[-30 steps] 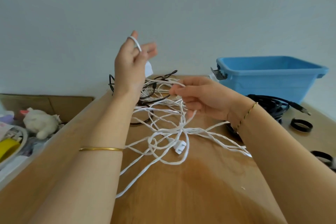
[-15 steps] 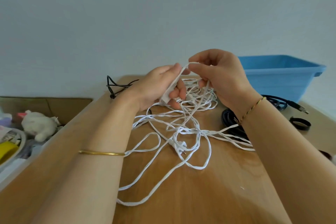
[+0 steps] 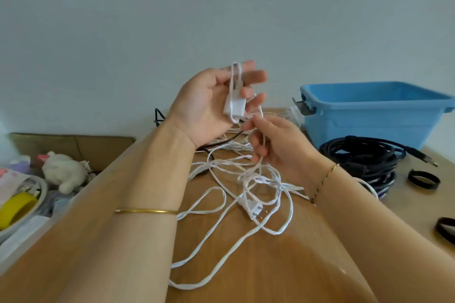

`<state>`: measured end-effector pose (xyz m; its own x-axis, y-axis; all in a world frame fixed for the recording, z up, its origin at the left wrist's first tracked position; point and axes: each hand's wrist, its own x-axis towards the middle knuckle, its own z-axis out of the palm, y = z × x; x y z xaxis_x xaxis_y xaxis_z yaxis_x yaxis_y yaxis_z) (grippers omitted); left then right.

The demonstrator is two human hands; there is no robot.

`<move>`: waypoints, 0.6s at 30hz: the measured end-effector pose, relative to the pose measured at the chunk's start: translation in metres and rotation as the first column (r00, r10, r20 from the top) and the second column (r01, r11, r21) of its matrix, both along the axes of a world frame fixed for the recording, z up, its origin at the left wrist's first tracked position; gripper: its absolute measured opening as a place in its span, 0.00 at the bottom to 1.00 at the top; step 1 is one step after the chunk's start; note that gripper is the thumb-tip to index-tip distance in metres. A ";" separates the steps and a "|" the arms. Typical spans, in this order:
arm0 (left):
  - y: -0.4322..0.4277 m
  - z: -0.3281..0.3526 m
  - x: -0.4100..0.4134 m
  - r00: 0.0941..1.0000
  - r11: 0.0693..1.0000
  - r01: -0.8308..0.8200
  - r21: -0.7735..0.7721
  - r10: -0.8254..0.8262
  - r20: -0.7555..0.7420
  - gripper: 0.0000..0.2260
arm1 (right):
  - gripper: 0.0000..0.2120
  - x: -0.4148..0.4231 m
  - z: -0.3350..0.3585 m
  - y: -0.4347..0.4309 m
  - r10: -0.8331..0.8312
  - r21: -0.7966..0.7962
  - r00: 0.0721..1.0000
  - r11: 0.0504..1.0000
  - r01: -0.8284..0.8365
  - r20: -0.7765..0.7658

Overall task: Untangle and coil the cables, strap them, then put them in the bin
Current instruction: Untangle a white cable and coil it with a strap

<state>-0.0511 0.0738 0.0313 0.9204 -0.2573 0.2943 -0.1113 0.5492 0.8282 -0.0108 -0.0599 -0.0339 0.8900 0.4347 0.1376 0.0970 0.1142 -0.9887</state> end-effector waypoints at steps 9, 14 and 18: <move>0.024 -0.016 0.016 0.884 0.882 -0.465 0.079 0.458 0.093 0.10 | 0.09 -0.018 0.002 0.011 0.306 -0.452 0.951 0.855 -0.253 0.046; 0.019 -0.030 0.020 0.726 0.650 -0.687 0.324 0.617 0.304 0.11 | 0.08 -0.023 0.022 0.005 0.362 -0.583 0.928 0.774 -0.247 0.087; 0.010 -0.029 0.019 0.656 0.321 -0.750 0.578 0.469 0.591 0.15 | 0.09 -0.024 0.037 -0.005 0.342 -0.603 0.930 0.773 -0.199 0.132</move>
